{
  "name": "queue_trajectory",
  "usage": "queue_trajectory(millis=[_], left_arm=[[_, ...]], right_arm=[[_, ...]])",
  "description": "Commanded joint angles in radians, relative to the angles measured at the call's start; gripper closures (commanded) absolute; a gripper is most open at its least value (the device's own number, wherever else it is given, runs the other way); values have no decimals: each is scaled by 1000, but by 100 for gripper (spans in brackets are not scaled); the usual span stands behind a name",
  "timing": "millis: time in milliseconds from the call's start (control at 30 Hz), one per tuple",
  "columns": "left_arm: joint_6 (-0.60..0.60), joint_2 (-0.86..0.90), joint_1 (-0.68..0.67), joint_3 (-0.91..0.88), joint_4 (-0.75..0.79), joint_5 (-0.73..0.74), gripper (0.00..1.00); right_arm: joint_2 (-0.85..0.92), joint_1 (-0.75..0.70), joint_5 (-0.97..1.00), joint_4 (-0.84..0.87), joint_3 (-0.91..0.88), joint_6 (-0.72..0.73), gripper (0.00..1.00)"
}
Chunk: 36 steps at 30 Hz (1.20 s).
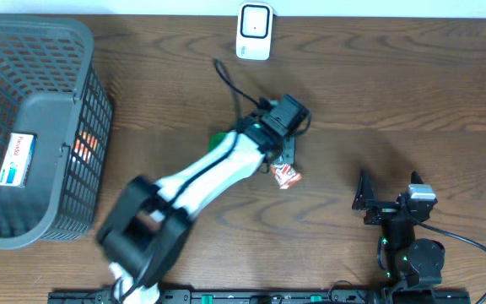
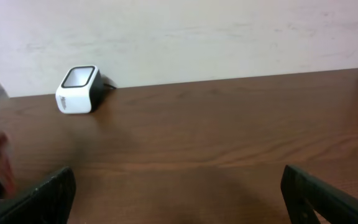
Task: Scan the item barcode
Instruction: 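Carry the chocolate bar out and drop it right of the bottle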
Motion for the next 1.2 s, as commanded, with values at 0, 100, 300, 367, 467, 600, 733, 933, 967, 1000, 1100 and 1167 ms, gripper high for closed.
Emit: queue_trajectory(millis=[0, 100, 300, 367, 467, 600, 733, 933, 967, 1000, 1100, 1167], left_arm=[[23, 58, 5, -3, 17, -36, 93], [-23, 78, 5, -2, 35, -10, 85], [-181, 21, 7, 55, 39, -8, 20], [-209, -34, 8, 94, 35, -9, 18], [-198, -148, 25, 164, 21, -12, 17], [-10, -340, 75, 251, -26, -13, 10], [98, -559, 183, 301, -137, -235, 7], [34, -801, 450, 300, -309, -615, 7], [-1, -824, 503, 298, -338, -615, 7], [-39, -840, 557, 294, -364, -616, 7], [-144, -850, 733, 280, -423, -615, 7], [-189, -830, 837, 269, -462, -613, 7]], right_arm=[[-3, -3, -1, -4, -1, -13, 1], [-3, -3, -1, -4, -1, -13, 1], [-3, -3, -1, -4, -1, -13, 1], [-3, -3, -1, -4, -1, -13, 1], [-3, -3, -1, -4, -1, -13, 1], [-3, -3, -1, -4, -1, -13, 1], [-3, -3, -1, -4, -1, -13, 1], [-3, -3, -1, -4, -1, -13, 1], [-3, -3, -1, -4, -1, -13, 1], [-3, -3, -1, -4, -1, -13, 1], [-3, -3, -1, -4, -1, -13, 1], [-3, -3, -1, -4, -1, -13, 1]])
